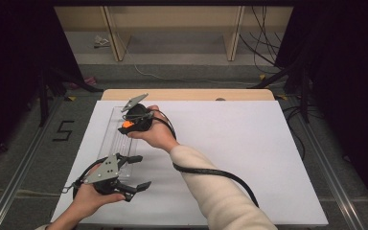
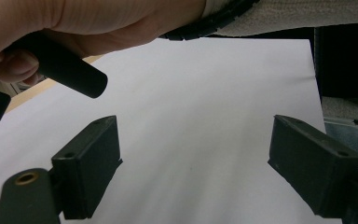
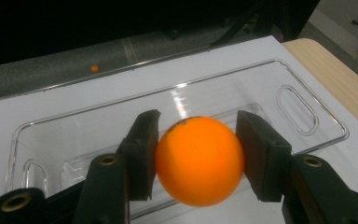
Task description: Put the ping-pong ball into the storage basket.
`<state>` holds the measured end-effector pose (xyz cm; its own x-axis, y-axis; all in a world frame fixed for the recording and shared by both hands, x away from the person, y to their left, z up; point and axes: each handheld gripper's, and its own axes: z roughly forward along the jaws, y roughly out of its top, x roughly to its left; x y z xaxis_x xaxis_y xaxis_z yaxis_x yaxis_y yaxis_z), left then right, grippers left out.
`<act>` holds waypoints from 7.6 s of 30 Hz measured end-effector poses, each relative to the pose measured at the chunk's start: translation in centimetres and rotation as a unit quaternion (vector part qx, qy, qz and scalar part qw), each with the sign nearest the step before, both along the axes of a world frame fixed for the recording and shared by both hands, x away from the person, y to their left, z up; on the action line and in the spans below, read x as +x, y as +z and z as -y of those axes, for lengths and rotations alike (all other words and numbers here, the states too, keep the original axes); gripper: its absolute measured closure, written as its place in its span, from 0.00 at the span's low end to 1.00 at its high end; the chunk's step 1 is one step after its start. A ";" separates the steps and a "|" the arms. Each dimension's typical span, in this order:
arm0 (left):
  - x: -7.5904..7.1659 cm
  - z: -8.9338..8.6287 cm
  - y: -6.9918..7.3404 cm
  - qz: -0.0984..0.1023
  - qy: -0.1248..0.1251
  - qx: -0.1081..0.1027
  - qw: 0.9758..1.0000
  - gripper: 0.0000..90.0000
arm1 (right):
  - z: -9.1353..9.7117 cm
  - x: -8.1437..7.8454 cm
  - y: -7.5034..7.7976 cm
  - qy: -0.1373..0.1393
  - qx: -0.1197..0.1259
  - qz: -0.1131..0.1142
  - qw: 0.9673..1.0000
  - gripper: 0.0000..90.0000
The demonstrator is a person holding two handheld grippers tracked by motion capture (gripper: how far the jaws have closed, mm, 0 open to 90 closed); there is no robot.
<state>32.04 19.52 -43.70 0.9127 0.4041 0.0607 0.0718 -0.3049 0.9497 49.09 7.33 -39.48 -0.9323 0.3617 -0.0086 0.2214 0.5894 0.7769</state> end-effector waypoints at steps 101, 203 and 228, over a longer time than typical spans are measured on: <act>0.0 0.0 -0.1 -0.001 -0.003 0.000 1.000 0.18 | -3.1 2.0 -3.0 0.000 -0.038 -0.026 0.999 0.57; 0.1 0.0 -0.1 -0.003 0.002 0.001 1.000 0.18 | 7.4 0.7 -0.1 -0.068 0.006 0.000 0.998 0.18; 0.1 0.0 -0.1 -0.003 0.004 0.002 1.000 0.18 | 11.7 -0.1 -0.8 -0.094 0.007 -0.004 0.996 0.18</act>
